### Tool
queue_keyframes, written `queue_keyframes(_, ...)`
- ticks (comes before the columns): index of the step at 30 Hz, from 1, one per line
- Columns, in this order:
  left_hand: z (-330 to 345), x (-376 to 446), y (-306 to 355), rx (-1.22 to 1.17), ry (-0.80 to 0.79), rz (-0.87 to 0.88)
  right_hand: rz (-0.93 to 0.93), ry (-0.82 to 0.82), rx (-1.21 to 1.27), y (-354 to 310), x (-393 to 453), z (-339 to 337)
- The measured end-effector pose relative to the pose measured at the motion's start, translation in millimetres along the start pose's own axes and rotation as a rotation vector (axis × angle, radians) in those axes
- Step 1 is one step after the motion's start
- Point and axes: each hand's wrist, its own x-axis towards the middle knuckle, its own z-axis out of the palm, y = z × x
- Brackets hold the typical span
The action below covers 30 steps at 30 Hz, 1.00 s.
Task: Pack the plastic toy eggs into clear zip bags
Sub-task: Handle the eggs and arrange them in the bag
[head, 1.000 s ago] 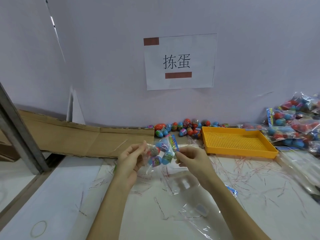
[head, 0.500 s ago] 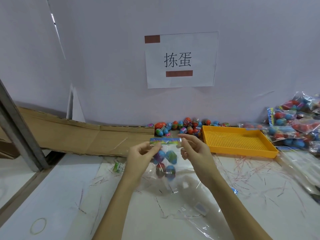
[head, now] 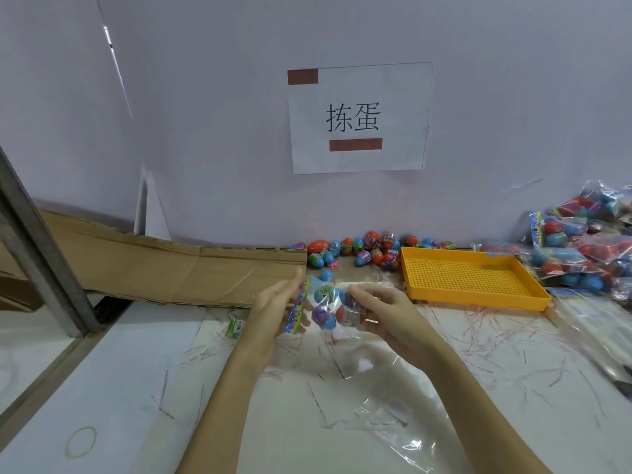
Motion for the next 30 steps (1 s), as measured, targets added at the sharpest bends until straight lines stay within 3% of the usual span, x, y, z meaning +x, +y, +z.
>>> queue_keyframes(4,2.8,-5.9,-0.5,-0.013,-0.072,0.081,0.016,-0.075,-0.038,1.8,-1.8,1.9)
queue_keyframes(9,5.3,-3.5,-1.7,0.161,0.056,0.302,0.111,0.003,-0.029,1.3,0.8,6.6)
queue_keyframes(13,6.2,-3.0,-2.1,0.281,0.167,0.466,0.126,-0.046,-0.025,-1.9,-0.6,2.4)
queue_keyframes(17,5.7,-2.5,-1.9,0.310,0.174,0.509,0.128,-0.088,-0.112,-5.8,-2.9,-2.3)
queue_keyframes(27,4.8,-4.6,-2.2,0.398,0.144,0.568,0.109,0.092,-0.028,-4.4,-0.1,0.4)
queue_keyframes(30,5.1,-5.0,-0.9,0.342,0.167,0.565,0.093,0.019,-0.001,-3.7,-1.0,2.4)
